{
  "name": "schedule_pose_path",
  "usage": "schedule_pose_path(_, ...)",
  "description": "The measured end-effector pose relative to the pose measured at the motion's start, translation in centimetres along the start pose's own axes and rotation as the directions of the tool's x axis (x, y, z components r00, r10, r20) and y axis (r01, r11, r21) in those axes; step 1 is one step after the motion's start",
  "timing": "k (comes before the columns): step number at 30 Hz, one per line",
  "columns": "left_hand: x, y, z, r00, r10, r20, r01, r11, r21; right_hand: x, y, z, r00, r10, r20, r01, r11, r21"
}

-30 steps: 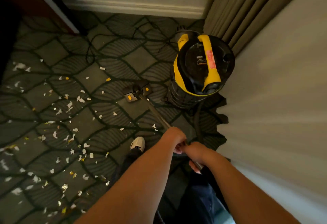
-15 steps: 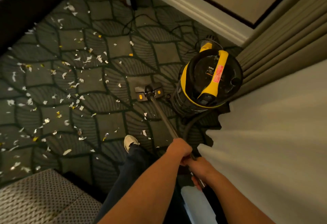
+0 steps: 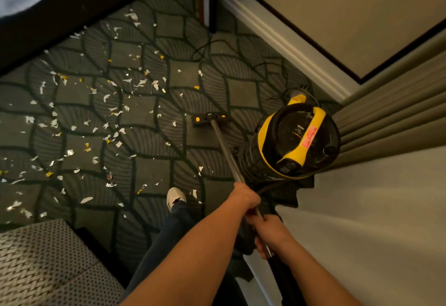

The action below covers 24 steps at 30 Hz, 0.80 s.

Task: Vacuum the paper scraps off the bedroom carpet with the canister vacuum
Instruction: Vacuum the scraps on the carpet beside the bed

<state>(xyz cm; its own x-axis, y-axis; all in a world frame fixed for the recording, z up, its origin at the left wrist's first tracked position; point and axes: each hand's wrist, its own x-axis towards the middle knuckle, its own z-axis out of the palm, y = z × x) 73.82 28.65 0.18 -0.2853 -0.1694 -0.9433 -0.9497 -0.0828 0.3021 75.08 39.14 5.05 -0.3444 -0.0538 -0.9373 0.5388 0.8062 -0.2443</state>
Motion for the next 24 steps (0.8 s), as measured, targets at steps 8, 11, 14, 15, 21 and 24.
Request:
schedule_pose_path(8,5.3,7.4,-10.1,0.992,0.124,-0.037,-0.125,0.992,-0.014,4.1,-12.7,1.3,0.996,-0.091,-0.003,0.091,0.996,-0.019)
schedule_pose_path(11,7.8,10.4,-14.5,0.989,0.140,-0.057,-0.142,0.989,-0.049,6.2,-18.4,2.1,0.993,-0.120,-0.016,0.120,0.993,-0.015)
schedule_pose_path(14,10.8,13.2,-18.5,0.983,0.163,-0.086,-0.171,0.980,-0.100,8.9,-23.2,3.0,0.989,-0.145,-0.035,0.145,0.989,-0.002)
schedule_pose_path(15,11.6,13.9,-19.5,0.978,0.181,-0.101,-0.192,0.975,-0.112,9.6,-24.5,3.2,0.987,-0.154,-0.042,0.155,0.988,0.013)
schedule_pose_path(21,17.5,17.4,-24.9,0.968,0.215,-0.126,-0.234,0.960,-0.157,15.9,-31.2,4.9,0.990,-0.131,-0.056,0.136,0.986,0.095)
schedule_pose_path(24,19.9,17.3,-25.6,0.985,0.148,-0.088,-0.162,0.970,-0.182,18.6,-32.0,5.7,0.996,-0.079,-0.041,0.082,0.994,0.074)
